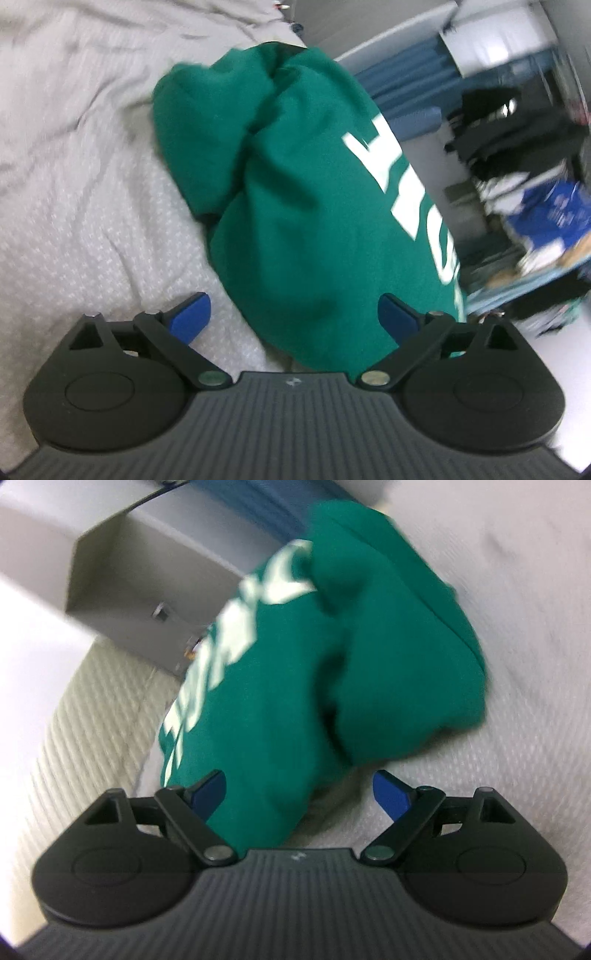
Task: Fold large clothes
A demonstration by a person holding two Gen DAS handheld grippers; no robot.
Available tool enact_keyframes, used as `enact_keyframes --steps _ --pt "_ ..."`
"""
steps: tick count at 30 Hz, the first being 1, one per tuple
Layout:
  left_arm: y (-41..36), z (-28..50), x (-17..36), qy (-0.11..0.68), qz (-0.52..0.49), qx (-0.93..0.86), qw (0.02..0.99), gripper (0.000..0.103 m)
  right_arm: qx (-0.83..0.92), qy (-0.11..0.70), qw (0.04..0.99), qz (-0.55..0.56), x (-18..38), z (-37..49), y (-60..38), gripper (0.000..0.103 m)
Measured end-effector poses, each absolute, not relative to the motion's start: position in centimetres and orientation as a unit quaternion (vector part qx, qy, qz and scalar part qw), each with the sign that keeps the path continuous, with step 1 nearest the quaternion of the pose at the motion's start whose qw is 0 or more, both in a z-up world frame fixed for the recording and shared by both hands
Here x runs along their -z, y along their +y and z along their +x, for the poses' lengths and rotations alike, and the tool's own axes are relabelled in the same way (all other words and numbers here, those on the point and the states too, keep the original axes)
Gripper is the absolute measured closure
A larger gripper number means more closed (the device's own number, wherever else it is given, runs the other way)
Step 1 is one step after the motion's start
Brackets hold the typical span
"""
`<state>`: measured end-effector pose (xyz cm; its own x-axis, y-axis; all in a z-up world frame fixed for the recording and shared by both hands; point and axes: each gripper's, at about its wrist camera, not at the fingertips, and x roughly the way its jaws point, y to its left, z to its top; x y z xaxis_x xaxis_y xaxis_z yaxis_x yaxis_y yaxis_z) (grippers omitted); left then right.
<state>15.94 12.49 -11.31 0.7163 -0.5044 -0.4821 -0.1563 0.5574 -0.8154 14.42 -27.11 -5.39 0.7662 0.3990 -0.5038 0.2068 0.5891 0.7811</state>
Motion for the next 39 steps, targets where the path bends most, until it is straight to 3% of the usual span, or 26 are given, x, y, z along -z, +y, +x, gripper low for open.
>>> enact_keyframes --steps 9,10,11,13,30,33,34,35,39 --pt "14.3 18.0 15.2 0.313 -0.577 0.116 0.745 0.0 -0.014 0.296 0.772 0.563 9.3 17.0 -29.3 0.012" --pt "14.4 18.4 15.5 0.31 -0.582 0.113 0.743 0.0 -0.017 0.29 0.767 0.573 9.5 17.3 -29.4 0.011" --pt "14.4 18.8 15.6 0.306 -0.583 0.113 0.744 0.0 -0.018 0.283 0.762 0.582 9.7 17.6 -29.4 0.003" --pt "14.2 19.7 15.9 0.296 -0.591 0.106 0.742 0.0 -0.025 0.256 0.761 0.595 9.8 17.9 -29.4 0.001" --pt "12.3 24.7 14.8 0.249 -0.582 0.063 0.772 0.001 0.005 0.241 0.792 0.562 10.7 26.0 -29.2 0.0" --pt "12.0 24.8 14.3 0.248 -0.564 0.056 0.785 0.018 -0.002 0.237 0.797 0.555 10.6 26.3 -29.3 0.0" --pt "12.0 24.7 14.3 0.247 -0.564 0.058 0.786 0.025 -0.005 0.236 0.8 0.552 10.5 26.2 -29.4 0.004" --pt "12.1 24.6 14.2 0.246 -0.562 0.06 0.787 0.033 -0.007 0.236 0.805 0.545 10.2 26.1 -29.5 0.012" --pt "12.2 24.0 13.3 0.245 -0.539 0.063 0.804 0.047 -0.008 0.239 0.824 0.513 8.9 25.5 -29.7 0.039"
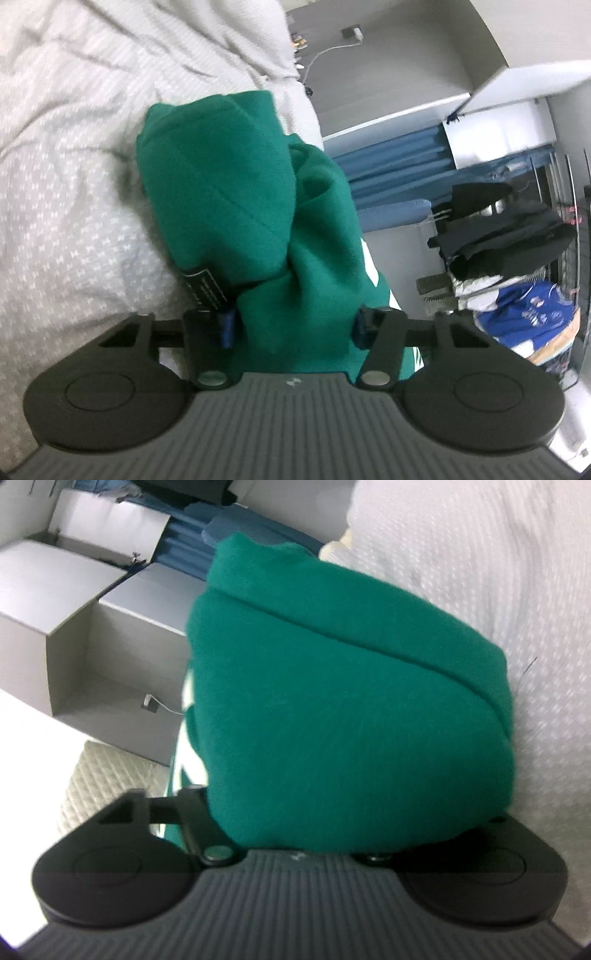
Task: Fold large clothes
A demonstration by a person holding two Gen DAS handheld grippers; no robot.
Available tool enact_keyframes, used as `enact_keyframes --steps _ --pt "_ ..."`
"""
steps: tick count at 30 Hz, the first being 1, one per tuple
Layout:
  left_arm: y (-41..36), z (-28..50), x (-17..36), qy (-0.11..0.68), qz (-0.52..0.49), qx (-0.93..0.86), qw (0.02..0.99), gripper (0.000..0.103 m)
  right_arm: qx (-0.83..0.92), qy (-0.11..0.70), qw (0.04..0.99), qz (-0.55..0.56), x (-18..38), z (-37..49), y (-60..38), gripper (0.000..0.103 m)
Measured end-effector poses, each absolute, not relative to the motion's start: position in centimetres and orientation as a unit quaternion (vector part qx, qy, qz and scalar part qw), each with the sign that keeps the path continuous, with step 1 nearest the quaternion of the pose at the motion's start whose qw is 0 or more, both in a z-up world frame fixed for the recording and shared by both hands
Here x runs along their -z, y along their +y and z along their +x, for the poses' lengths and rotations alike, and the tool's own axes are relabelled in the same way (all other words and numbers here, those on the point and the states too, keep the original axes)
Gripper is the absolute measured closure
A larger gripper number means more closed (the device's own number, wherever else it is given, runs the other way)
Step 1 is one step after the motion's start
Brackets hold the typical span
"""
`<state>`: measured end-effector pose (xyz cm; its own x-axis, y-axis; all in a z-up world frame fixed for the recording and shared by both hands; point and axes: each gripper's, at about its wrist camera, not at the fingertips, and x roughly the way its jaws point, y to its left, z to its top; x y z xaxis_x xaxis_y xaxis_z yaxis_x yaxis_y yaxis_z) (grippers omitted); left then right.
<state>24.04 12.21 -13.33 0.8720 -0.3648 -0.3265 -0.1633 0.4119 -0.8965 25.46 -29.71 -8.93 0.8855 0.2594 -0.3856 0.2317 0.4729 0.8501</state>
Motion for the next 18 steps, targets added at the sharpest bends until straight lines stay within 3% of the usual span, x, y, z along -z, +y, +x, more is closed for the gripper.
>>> enact_keyframes --steps 2,5,18 --pt "12.1 23.7 12.6 0.239 -0.53 0.068 0.811 0.053 -0.013 0.236 0.837 0.494 7.9 25.1 -29.7 0.057" --pt "12.0 23.3 11.6 0.235 -0.521 0.076 0.817 0.057 -0.025 0.23 0.862 0.452 5.8 24.4 -29.6 0.072" --pt "10.2 21.5 5.7 0.217 -0.475 0.153 0.839 0.062 -0.042 0.212 0.878 0.428 0.3 22.9 -32.7 0.081"
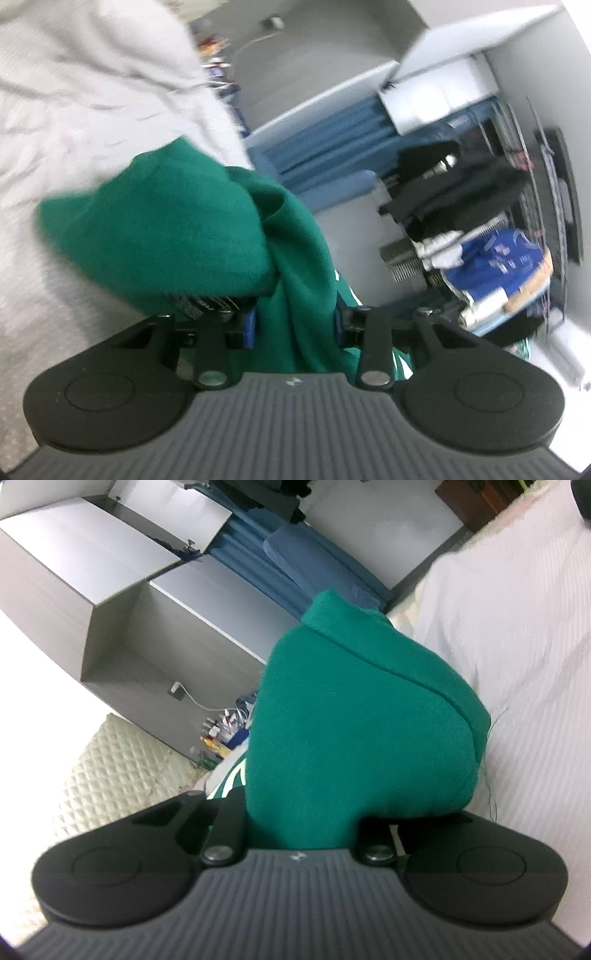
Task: Fold large clothes
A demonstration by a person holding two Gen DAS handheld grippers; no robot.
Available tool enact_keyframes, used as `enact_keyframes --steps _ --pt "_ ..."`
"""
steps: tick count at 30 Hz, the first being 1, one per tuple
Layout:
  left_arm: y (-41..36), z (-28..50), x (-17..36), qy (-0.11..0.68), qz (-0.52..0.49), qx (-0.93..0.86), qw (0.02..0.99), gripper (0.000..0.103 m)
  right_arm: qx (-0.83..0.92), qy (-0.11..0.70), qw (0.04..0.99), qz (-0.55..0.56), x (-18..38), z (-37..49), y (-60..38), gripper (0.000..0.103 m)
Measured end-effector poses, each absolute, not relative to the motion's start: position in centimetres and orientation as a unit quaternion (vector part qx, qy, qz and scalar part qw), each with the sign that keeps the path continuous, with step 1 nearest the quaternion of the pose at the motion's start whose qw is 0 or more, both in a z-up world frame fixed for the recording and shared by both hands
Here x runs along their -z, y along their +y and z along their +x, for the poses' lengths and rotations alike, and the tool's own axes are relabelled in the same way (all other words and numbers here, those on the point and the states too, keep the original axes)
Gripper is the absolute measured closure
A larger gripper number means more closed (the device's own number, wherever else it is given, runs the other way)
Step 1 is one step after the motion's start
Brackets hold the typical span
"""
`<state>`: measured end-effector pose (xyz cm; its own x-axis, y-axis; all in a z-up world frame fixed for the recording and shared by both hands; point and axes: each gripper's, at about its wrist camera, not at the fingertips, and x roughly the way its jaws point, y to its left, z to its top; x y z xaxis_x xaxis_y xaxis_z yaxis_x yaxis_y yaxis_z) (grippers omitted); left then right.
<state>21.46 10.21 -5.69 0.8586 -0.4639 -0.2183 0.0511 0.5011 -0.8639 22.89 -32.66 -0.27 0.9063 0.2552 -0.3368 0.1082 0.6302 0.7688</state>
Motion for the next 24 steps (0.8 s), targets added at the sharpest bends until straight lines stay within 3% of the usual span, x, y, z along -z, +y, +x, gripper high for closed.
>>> enact_keyframes --steps 7,16,24 --pt "6.4 22.9 -0.2 0.2 -0.458 0.197 0.843 0.065 -0.053 0.168 0.896 0.408 -4.5 22.9 -35.8 0.084" --pt "2.1 23.3 -2.6 0.227 -0.44 0.21 0.843 0.067 -0.05 0.171 0.901 0.394 -7.5 22.4 -39.7 0.084" --pt "-3.7 27.6 -10.6 0.196 -0.407 0.252 0.856 0.069 -0.044 0.12 0.913 0.388 -13.2 23.2 -44.6 0.084"
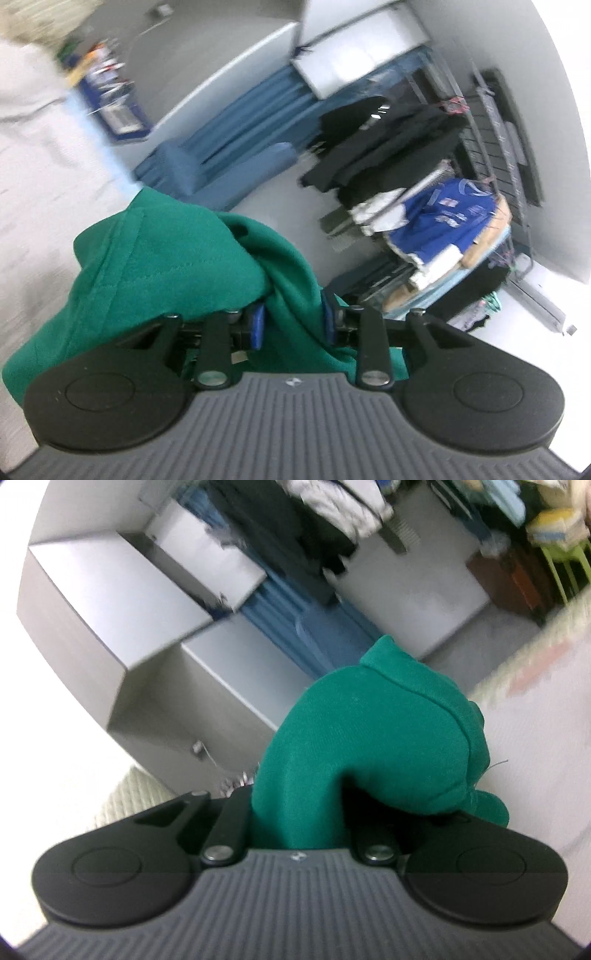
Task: Fold large clothes
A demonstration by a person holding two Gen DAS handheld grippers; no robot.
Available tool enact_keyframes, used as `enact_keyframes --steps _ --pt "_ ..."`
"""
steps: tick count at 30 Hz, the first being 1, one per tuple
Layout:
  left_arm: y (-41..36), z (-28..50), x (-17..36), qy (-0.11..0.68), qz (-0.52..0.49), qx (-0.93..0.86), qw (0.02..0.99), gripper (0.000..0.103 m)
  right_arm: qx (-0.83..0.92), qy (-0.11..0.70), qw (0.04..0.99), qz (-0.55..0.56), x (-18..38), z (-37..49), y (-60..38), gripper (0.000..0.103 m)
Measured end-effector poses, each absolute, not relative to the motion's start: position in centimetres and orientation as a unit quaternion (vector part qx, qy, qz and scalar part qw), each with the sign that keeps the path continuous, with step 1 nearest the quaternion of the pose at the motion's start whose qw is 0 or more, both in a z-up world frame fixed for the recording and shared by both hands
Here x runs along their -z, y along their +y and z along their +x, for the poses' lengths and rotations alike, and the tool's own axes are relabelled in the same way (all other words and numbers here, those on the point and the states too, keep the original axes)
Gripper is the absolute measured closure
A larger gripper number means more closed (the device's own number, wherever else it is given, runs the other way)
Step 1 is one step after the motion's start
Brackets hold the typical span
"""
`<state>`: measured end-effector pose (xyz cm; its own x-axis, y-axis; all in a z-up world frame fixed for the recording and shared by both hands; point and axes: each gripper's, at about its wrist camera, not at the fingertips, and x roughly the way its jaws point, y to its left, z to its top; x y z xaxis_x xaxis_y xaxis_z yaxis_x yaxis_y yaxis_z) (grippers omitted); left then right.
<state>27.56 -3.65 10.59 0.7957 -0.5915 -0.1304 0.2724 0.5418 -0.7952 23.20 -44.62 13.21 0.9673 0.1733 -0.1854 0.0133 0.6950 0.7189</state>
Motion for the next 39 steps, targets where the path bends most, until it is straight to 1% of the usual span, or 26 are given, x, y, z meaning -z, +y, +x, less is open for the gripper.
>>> enact_keyframes --steps 3,6,10,14,15,17,20,22,23,28,33,34,35,36,37,38,39 --pt "-7.4 30.0 -12.9 0.181 -0.401 0.277 0.854 0.069 -0.036 0.083 0.925 0.369 -14.1 22.3 -47.2 0.084" --pt "-11.6 32.4 -13.1 0.181 -0.383 0.293 0.857 0.069 -0.017 0.061 0.93 0.362 -12.5 21.4 -49.8 0.084" --pt "-16.8 35.0 -7.9 0.211 -0.362 0.302 0.856 0.069 0.02 0.084 0.933 0.349 -6.7 20.4 -52.7 0.084" --pt "-20.8 36.2 -1.0 0.276 -0.318 0.296 0.857 0.069 0.062 0.146 0.922 0.352 0.5 19.5 -54.5 0.084" --pt "-21.1 36.1 0.4 0.274 -0.319 0.304 0.855 0.069 0.061 0.151 0.919 0.36 2.3 18.9 -54.7 0.084" --pt "-20.6 35.5 2.0 0.249 -0.342 0.326 0.845 0.069 0.045 0.122 0.923 0.362 4.2 17.2 -54.5 0.084" --pt "-20.4 34.7 2.8 0.244 -0.327 0.336 0.849 0.069 0.05 0.116 0.925 0.358 5.1 16.1 -53.5 0.083" --pt "-20.1 33.8 3.6 0.25 -0.323 0.338 0.848 0.068 0.051 0.117 0.918 0.374 5.9 15.4 -53.4 0.081" --pt "-19.8 33.4 4.1 0.255 -0.321 0.338 0.848 0.068 0.05 0.119 0.915 0.382 6.2 15.0 -53.6 0.079" --pt "-18.2 29.6 6.2 0.267 -0.263 0.339 0.863 0.068 0.064 0.148 0.909 0.383 7.1 14.0 -53.0 0.077" --pt "-17.0 27.5 7.9 0.293 -0.256 0.321 0.864 0.067 0.077 0.174 0.906 0.378 7.8 14.1 -52.8 0.071" --pt "-17.1 27.2 7.8 0.296 -0.249 0.317 0.866 0.066 0.078 0.179 0.903 0.382 7.7 14.2 -52.9 0.07" --pt "-17.1 27.0 7.4 0.3 -0.243 0.312 0.868 0.062 0.08 0.184 0.9 0.387 7.5 14.2 -53.0 0.067" --pt "-17.1 26.7 6.9 0.305 -0.234 0.304 0.872 0.06 0.083 0.191 0.896 0.393 7.2 14.2 -53.0 0.065" --pt "-17.1 26.4 6.4 0.309 -0.224 0.297 0.875 0.051 0.087 0.2 0.891 0.398 7.1 14.1 -53.0 0.057" --pt "-17.1 26.1 5.8 0.315 -0.213 0.292 0.877 0.044 0.094 0.21 0.886 0.402 6.8 13.9 -52.9 0.052" --pt "-16.9 25.7 5.3 0.322 -0.203 0.288 0.879 0.041 0.098 0.217 0.884 0.402 6.5 13.5 -52.6 0.051"
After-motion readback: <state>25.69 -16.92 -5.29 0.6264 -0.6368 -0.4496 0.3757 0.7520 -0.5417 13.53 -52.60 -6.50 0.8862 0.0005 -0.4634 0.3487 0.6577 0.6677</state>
